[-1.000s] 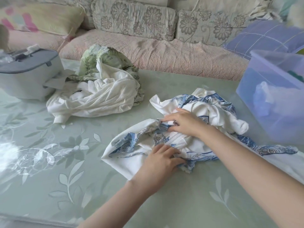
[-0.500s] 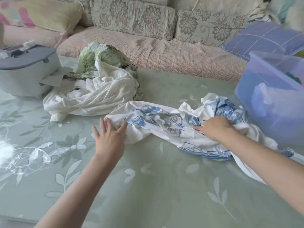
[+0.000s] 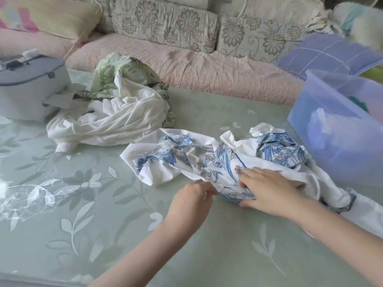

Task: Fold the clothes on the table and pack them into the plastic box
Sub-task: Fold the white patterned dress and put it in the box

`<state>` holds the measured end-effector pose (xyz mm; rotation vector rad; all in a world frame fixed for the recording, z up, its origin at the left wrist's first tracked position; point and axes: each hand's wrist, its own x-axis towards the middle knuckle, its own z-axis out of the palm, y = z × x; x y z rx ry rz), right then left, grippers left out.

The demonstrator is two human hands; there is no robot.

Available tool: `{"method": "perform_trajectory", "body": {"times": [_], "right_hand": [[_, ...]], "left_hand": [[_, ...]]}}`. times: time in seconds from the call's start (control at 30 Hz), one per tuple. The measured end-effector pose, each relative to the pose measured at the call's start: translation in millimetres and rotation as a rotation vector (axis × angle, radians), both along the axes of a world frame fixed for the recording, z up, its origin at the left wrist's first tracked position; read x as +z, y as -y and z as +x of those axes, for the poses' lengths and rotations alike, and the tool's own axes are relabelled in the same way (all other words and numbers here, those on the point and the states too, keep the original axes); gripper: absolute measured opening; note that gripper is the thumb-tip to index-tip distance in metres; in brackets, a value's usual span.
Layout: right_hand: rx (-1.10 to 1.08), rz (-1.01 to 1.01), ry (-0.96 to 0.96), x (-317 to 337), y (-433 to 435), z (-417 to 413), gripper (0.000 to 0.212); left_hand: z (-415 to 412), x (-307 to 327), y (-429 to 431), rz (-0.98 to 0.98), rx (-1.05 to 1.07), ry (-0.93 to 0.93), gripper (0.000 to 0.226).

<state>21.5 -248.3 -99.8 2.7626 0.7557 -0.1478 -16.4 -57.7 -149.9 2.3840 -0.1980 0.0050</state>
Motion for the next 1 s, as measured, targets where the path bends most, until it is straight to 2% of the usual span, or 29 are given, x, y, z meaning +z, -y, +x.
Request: {"method": "perform_trajectory", "body": {"times": [0.07, 0.13, 0.2, 0.27, 0.33, 0.4, 0.5, 0.53, 0.57, 0.63, 0.67, 0.73, 0.87, 1.0], "right_hand": [[-0.062, 0.006, 0.004, -8, 0, 1, 0.022], [-0.139, 0.15, 0.043, -5, -4, 7, 0.017], [-0.213, 0.408, 0.071, 4, -14, 17, 0.02], [-0.245, 0.76, 0.002, 19, -35, 26, 0.017], [-0.214, 1.014, -0.103, 33, -62, 32, 0.016], [-0.202, 1.155, -0.2, 43, -83, 37, 0.016], [-0.177, 1.257, -0.314, 53, -86, 44, 0.005], [-0.176, 1.216, -0.313, 54, -77, 47, 0.014], [-0.189, 1.094, -0.296, 52, -65, 50, 0.032], [-0.235, 0.703, -0.279, 39, -41, 49, 0.063], [-0.242, 0.555, -0.302, 29, -34, 45, 0.069], [-0.252, 0.434, -0.32, 5, -25, 37, 0.065], [-0.259, 0.291, 0.065, -9, -18, 37, 0.038], [-0.39, 0.314, 0.256, 9, 1, 48, 0.018]], "left_hand": [[6, -1, -4, -0.123, 0.02, -0.085, 0.024], [6, -2, -1, -0.362, 0.011, -0.263, 0.022], [6, 1, 4, -0.61, 0.02, -0.427, 0.027], [9, 0, 4, -0.75, 0.023, -0.502, 0.045], [12, 1, 3, -0.853, -0.021, -0.524, 0.057], [15, 6, 1, -0.955, -0.025, -0.479, 0.042], [23, 14, -7, -1.108, 0.175, -0.404, 0.017], [26, 13, -12, -1.094, 0.281, -0.35, 0.015], [29, 12, -18, -1.021, 0.372, -0.258, 0.019], [31, 15, -32, -0.763, 0.431, -0.037, 0.033], [30, 19, -38, -0.635, 0.427, 0.054, 0.037], [28, 32, -48, -0.465, 0.436, 0.143, 0.043], [34, 48, -72, -0.277, 0.529, 0.217, 0.045], [41, 55, -103, -0.13, 0.622, 0.397, 0.037]]}}
